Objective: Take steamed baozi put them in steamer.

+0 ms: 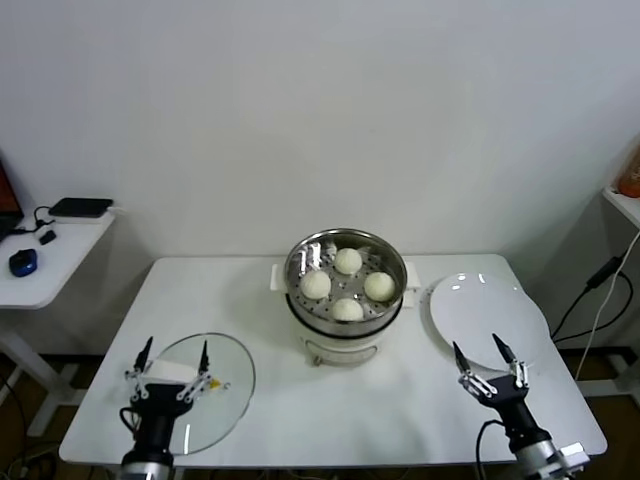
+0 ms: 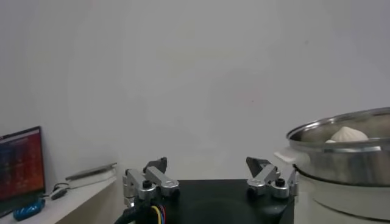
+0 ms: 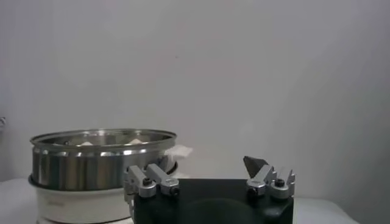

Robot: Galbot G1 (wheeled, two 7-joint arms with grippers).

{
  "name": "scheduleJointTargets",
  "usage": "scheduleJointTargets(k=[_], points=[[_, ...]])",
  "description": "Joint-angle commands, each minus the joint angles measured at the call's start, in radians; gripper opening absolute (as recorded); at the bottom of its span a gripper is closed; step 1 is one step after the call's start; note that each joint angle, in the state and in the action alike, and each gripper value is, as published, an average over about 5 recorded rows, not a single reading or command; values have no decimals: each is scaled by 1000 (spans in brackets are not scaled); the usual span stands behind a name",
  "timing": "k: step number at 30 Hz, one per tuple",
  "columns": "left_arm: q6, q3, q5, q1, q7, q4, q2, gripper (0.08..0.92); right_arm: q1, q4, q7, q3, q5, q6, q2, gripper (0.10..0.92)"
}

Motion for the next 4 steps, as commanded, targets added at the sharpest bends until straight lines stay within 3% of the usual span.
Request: scheduleJointTargets(k=[1,4], points=[[0,-10,-5,-2,4,-3,3,823,-13,0,-11,3,1,7,-2,823],[1,-12,-7,-6,4,-4,4,823,-12,-3,-11,3,1,7,-7,823]])
